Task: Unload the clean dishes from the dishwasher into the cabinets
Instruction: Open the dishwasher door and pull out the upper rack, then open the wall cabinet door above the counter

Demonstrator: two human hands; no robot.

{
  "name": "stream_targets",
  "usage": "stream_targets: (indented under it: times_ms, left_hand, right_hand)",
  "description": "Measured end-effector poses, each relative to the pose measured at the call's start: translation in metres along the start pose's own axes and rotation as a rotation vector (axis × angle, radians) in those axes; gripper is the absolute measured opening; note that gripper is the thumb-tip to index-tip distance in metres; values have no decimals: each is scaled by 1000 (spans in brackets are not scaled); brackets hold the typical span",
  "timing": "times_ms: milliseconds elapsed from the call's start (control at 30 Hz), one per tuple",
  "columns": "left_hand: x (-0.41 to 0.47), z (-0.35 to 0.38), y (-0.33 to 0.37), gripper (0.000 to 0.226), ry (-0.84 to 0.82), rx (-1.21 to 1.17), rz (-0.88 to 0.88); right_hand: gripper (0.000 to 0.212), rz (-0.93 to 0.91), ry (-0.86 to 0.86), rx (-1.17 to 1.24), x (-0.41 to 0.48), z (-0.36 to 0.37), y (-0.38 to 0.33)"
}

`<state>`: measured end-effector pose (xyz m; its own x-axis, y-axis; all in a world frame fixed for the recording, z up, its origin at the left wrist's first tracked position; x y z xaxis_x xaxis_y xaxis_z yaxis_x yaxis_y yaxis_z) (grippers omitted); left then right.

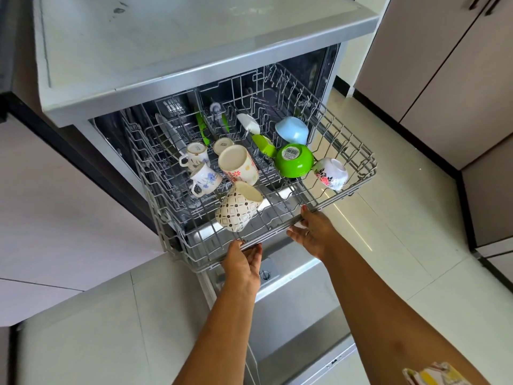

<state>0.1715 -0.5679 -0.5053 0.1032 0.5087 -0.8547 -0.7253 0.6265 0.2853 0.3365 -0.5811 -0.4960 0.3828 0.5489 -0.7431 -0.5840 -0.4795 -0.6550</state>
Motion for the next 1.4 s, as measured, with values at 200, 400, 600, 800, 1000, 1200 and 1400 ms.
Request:
stream_targets:
  times_ms: [200,400,600,800,1000,1200,1400]
  left_hand:
    - [1,-4,0,17,13,67,18]
    - [-9,-12,4,24,27,147,41]
    - [-51,-30,28,58,151,195,138]
    - [-139,-43,106,59,187,382,399]
    - [-251,-32,211,57,176,801,821]
    - [-352,-44,315,57,204,701,1063]
    - [-453,-45,455,58,224,731,1340]
  right_hand:
    - [12,-19,16,-25,2,-3,0]
    - [48,-31,88,-46,-13,-4,10]
    - [46,-67,197,-273,-65,9,19]
    - [46,-268,121,-722,-154,61,-13]
    - [50,-549,-47,-842,-274,157,-74]
    - [45,-817,-260,-961,-398,277,-97]
    - [48,-1020,-388,-985,-504,408,-112]
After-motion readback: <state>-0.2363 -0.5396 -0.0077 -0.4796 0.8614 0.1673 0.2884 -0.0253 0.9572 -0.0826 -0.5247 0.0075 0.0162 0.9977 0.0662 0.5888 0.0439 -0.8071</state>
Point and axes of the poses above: each hand's wrist, its own x-axis towards the middle knuckle, its own z-axis out of the palm, y = z × x, the point moved 3 cm from there along x, towards the middle knuckle, and after that the axes turned 11 degrees about -x, right-handed, at the moved point
